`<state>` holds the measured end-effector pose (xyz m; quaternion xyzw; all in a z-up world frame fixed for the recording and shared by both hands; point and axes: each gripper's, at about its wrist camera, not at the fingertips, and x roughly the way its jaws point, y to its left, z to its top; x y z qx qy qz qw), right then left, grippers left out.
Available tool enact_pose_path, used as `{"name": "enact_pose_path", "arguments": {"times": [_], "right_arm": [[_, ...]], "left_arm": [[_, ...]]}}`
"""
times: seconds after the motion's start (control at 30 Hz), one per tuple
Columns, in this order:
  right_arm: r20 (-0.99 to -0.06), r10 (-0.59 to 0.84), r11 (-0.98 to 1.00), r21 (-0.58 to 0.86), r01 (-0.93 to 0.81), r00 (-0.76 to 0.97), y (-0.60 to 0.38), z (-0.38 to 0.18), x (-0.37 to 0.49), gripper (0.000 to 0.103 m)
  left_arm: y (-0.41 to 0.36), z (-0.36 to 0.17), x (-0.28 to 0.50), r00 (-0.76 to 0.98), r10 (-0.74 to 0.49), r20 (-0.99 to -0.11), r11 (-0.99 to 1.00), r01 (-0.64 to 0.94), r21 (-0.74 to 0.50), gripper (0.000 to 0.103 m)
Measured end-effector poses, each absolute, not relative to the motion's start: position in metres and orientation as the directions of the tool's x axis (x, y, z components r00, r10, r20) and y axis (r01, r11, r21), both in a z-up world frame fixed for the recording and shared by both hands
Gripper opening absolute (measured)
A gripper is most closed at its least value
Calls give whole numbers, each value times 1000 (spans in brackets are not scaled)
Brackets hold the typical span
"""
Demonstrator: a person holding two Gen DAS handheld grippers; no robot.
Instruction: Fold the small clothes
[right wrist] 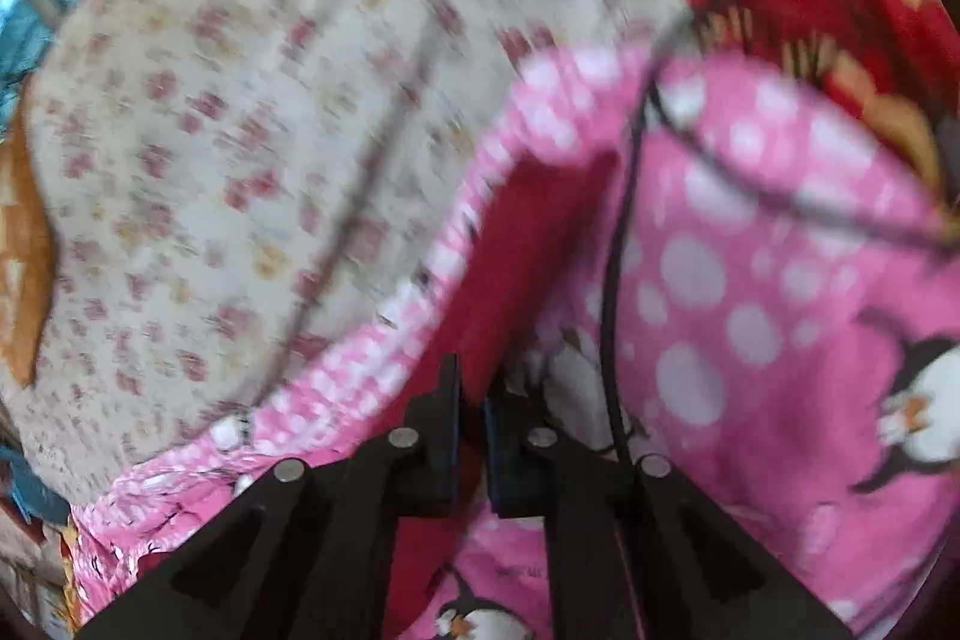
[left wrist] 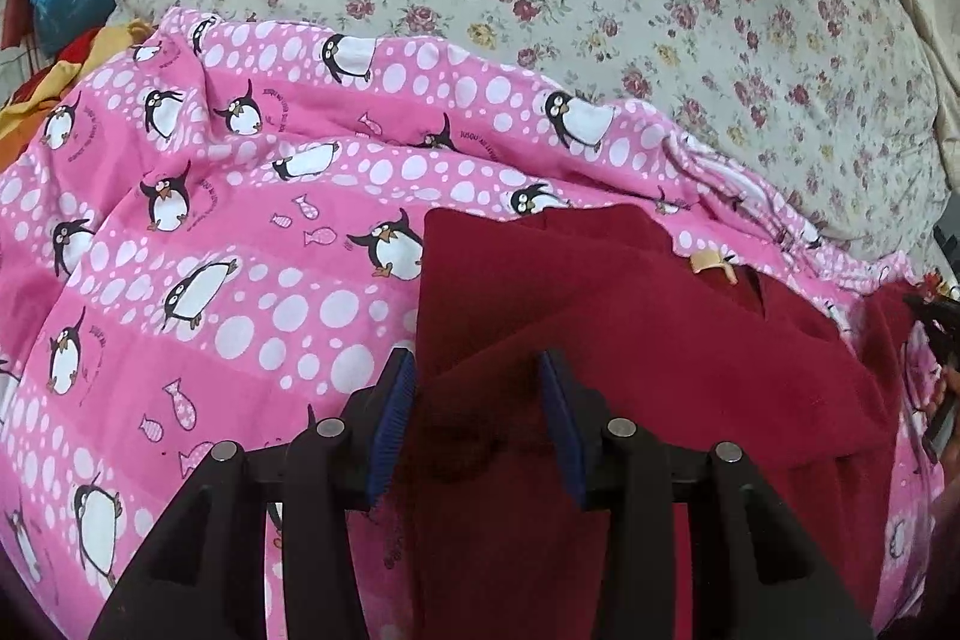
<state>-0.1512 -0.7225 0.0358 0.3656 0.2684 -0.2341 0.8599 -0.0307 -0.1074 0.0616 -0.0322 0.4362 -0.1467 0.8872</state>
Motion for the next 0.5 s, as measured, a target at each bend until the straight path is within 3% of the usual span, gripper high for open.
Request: {"name": "enact_pose_path", "arguments": {"times": [0.2, 0.3, 0.5], "right_arm": [[-495, -284, 701, 478, 530, 821, -696, 112, -203, 6], [-470, -287, 716, 475, 513, 835, -685, 137, -222, 6], [-473, -108, 802, 479, 358, 874, -635, 161, -217, 7]], "left_arm": [[-100, 72, -35, 594, -318, -739, 948, 223, -228, 32], [-97, 76, -37, 597, -336, -729, 942, 223, -251, 32], [-99, 81, -42, 610, -357, -707, 934, 245, -260, 32]]}}
